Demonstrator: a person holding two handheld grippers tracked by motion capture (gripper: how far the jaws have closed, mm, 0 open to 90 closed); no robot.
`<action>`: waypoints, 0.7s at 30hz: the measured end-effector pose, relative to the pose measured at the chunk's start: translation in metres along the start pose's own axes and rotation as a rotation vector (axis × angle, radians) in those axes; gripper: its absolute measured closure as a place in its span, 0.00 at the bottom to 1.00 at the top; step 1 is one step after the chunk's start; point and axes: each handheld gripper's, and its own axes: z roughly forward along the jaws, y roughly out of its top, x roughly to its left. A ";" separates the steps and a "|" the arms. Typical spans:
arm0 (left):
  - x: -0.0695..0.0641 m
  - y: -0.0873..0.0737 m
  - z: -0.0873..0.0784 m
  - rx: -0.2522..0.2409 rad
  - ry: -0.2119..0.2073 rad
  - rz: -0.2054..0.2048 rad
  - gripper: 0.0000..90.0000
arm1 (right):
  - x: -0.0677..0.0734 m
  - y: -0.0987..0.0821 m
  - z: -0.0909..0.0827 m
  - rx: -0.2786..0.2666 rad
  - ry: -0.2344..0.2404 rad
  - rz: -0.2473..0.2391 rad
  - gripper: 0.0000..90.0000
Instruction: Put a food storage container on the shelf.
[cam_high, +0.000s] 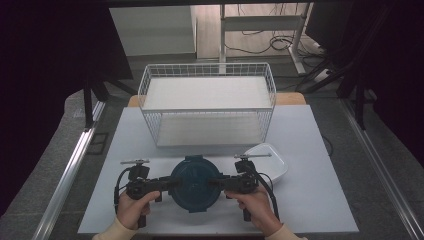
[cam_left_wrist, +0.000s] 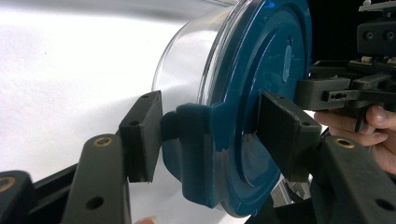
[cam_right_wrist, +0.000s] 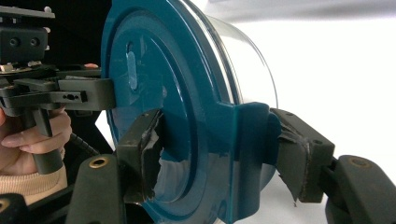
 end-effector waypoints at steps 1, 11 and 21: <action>-0.001 0.001 0.000 0.000 0.001 0.002 0.46 | 0.000 0.000 0.000 -0.001 0.000 -0.001 0.41; -0.008 0.012 0.000 0.002 -0.010 0.031 0.47 | 0.002 0.008 -0.010 -0.024 -0.004 -0.025 0.41; -0.016 0.033 0.001 0.004 -0.020 0.059 0.47 | 0.002 0.022 -0.021 -0.047 -0.006 -0.026 0.41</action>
